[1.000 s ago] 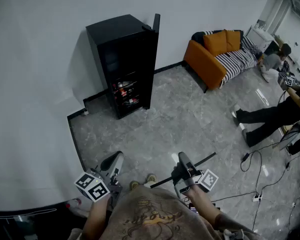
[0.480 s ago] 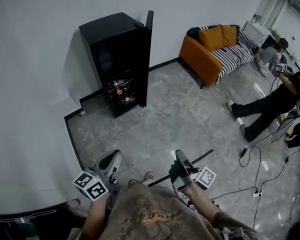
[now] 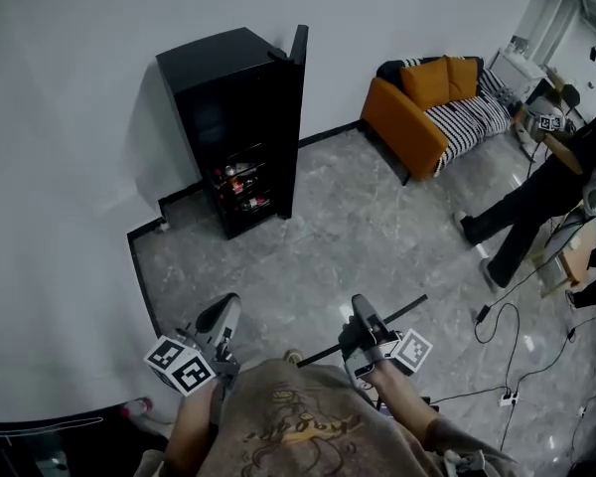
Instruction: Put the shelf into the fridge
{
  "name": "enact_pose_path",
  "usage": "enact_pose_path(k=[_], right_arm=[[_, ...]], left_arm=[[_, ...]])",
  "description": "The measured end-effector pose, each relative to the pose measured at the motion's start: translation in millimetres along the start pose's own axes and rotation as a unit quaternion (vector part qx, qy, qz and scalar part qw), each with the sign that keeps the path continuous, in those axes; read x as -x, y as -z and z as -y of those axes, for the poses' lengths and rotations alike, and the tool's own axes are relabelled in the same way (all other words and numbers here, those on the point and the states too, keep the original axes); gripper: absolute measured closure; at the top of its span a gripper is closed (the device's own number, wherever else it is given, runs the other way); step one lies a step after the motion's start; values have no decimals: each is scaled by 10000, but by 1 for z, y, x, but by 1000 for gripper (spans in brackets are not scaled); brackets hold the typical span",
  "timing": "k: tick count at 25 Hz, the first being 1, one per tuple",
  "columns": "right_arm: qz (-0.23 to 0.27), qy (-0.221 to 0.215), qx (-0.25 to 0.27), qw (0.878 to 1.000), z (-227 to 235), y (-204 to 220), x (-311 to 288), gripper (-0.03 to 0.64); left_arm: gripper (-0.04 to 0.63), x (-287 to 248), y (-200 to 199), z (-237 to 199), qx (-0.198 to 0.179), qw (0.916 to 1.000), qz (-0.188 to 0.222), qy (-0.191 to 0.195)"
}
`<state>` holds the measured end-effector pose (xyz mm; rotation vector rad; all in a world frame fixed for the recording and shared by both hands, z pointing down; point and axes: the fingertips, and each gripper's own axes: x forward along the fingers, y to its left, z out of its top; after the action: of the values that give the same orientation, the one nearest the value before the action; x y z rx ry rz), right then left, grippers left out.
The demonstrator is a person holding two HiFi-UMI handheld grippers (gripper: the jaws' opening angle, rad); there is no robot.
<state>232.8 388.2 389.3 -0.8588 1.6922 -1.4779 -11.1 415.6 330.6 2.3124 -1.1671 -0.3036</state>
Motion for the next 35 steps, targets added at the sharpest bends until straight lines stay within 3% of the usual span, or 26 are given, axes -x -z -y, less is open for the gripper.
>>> enact_pose_path(k=[11, 18, 35], right_arm=[[-274, -18, -52, 9996, 12, -21, -58, 589], [-229, 143, -67, 9996, 34, -32, -105, 589], [-278, 252, -159, 9992, 44, -40, -233, 589]], left_arm=[[592, -34, -8, -23, 58, 9998, 89, -161], [592, -71, -29, -60, -64, 9999, -39, -70], [592, -155, -90, -146, 70, 9992, -253, 291]])
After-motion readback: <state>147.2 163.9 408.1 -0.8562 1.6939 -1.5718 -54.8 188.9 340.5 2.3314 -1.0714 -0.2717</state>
